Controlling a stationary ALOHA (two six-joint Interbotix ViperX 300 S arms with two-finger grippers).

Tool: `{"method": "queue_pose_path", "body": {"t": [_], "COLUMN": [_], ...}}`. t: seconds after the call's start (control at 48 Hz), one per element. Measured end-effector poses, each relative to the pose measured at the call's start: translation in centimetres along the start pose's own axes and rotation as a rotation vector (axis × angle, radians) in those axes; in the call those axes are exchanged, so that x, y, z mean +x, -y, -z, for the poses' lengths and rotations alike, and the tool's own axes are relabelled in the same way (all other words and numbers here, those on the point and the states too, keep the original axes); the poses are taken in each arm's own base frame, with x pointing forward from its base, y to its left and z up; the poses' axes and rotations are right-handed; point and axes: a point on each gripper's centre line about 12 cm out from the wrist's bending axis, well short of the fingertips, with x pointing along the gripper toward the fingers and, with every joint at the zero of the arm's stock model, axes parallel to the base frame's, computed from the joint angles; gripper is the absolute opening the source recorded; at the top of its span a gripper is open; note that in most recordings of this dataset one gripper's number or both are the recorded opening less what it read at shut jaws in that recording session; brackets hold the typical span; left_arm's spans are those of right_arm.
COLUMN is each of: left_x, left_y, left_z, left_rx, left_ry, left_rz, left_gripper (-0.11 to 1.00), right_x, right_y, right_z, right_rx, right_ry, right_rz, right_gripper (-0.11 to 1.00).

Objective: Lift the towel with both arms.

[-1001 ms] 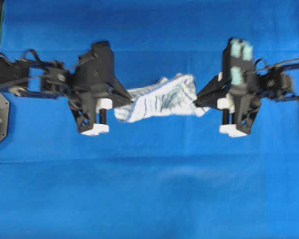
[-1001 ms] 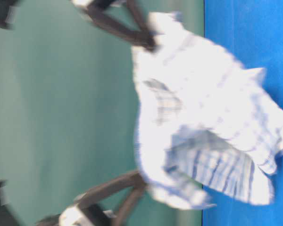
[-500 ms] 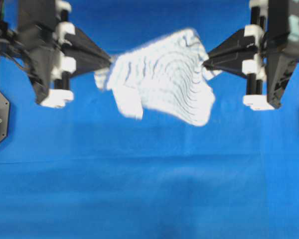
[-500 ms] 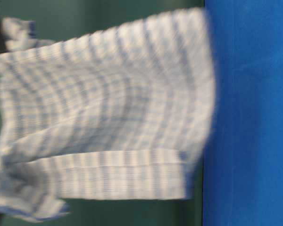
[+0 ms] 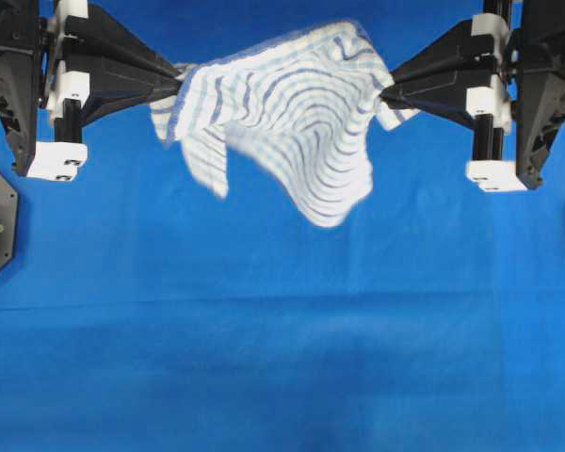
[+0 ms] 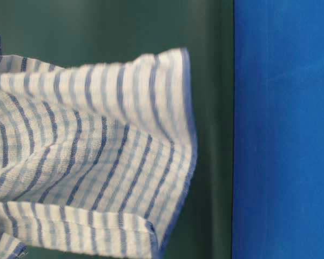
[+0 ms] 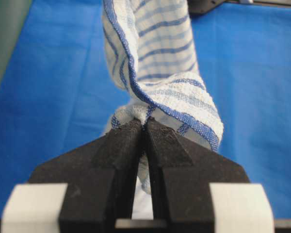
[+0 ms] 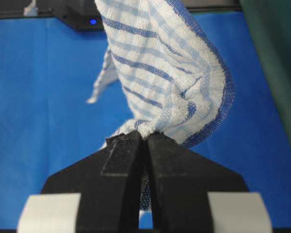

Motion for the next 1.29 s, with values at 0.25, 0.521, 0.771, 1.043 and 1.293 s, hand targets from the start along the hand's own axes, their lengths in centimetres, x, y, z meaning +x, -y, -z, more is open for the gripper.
{"method": "queue_pose_path", "body": {"t": [0.25, 0.521, 0.771, 1.043, 1.293], "left_x": [-0.2, -1.2, -0.6, 4.1, 8.4], "left_y": [0.0, 0.0, 0.1, 0.9, 1.0], "left_z": [-0.2, -0.8, 0.0, 6.4, 13.8], "left_rx": [0.007, 0.008, 0.007, 0.014, 0.021], "left_ry": [0.018, 0.055, 0.035, -0.057, -0.112], "left_rz": [0.001, 0.000, 0.002, 0.024, 0.020], "left_gripper": [0.44, 0.90, 0.91, 0.91, 0.91], "right_x": [0.0, 0.1, 0.2, 3.3, 7.9], "right_y": [0.0, 0.0, 0.0, -0.6, -1.8], "right_z": [0.0, 0.0, 0.2, 5.8, 12.7], "right_rx": [-0.029, -0.036, -0.026, 0.010, 0.055], "right_ry": [0.002, 0.000, -0.006, -0.095, -0.190], "right_rz": [0.000, 0.002, 0.001, -0.014, -0.046], "right_gripper": [0.24, 0.63, 0.65, 0.65, 0.65]}}
